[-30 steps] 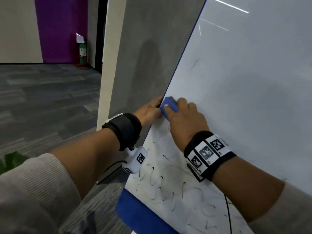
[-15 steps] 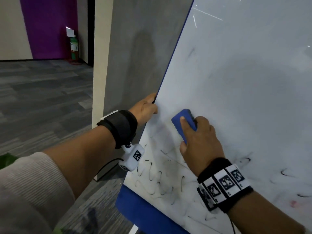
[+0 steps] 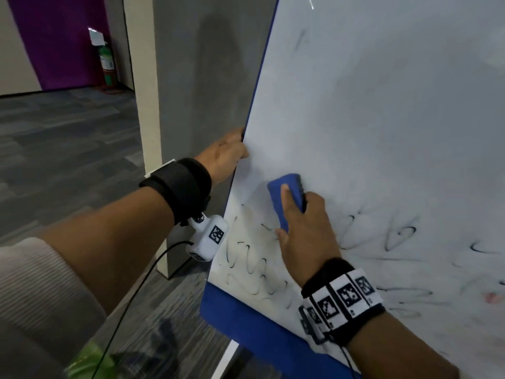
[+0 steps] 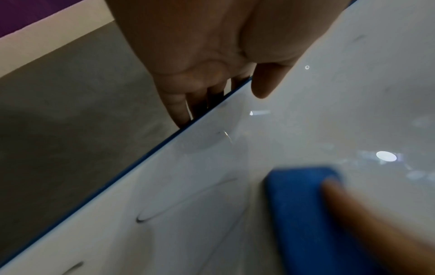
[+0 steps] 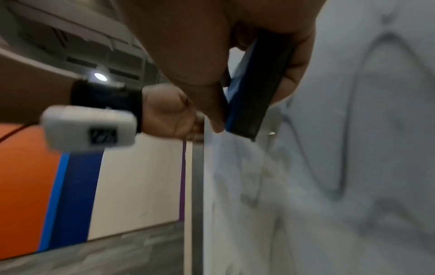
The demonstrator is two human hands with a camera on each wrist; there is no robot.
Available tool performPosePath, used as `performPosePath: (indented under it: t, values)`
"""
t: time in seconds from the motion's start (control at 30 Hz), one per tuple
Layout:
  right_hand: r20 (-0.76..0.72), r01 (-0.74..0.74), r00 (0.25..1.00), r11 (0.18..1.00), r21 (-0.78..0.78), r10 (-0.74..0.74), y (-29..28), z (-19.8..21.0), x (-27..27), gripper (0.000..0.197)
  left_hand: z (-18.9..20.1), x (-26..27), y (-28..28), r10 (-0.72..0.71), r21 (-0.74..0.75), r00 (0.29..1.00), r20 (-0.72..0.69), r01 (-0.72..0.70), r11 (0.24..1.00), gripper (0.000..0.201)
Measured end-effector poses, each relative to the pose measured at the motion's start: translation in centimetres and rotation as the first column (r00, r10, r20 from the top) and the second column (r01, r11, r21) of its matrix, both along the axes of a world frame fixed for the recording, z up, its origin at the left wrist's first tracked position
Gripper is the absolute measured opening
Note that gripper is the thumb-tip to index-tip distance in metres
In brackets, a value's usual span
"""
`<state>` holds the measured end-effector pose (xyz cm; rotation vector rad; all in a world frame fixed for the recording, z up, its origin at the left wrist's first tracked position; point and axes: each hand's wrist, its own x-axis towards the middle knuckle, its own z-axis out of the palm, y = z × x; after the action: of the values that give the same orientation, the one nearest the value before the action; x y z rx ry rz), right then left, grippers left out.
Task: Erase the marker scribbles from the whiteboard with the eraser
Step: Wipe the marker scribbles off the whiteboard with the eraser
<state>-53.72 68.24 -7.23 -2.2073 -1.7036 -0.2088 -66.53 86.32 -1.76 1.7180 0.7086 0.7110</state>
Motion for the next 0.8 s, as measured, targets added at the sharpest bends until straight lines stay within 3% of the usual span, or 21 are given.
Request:
performPosePath:
  t: [0.07,0.13,0.27,0.37,0.47,0.6,0.8]
  values:
    - [-0.105,-0.007,0.994,0.986,-0.167,-0.011,-1.1,-4.2,-0.2,0.073,-0.1,0.0,0.0,-0.011,-0.013,1.0,0.016,0.011,1.0,0.047]
    - [-0.193,0.006,0.98,0.975,-0.22,-0.05,-2.0,-5.9,0.0,0.073,-0.3,-0.1,0.2,-0.004,-0.022,1.0,0.01,0.004,1.0,0.041]
    - [-0.327,0.004,0.945,0.997,0.074,0.02,-0.4,-3.4,-0.6,0.078,-0.1,-0.1,0.0,0.038,-0.007,0.999,-0.018,-0.038,0.999,0.032]
    - [-0.48,0.155,0.877,0.953,0.26,-0.011,1.8,-2.3,-1.6,0.056,-0.2,0.0,0.6,0.036,0.0,0.999,-0.027,-0.036,0.999,0.022]
    - [-0.549,0.265,0.826,0.948,0.177,-0.128,1.3,-5.8,-1.3,0.021,-0.6,0.3,1.2,0.046,0.007,0.998,-0.044,-0.046,0.999,0.021]
    - [-0.674,0.308,0.713,0.95,0.053,-0.193,-0.6,-10.3,-1.2,0.03,-1.4,0.2,1.5,-0.001,0.045,1.0,-0.008,0.002,0.999,0.025]
    - [-0.7,0.189,0.714,0.959,0.213,0.015,4.5,-6.6,-2.9,0.029,-2.2,0.3,1.8,-0.04,0.076,0.998,0.042,0.036,0.996,0.03]
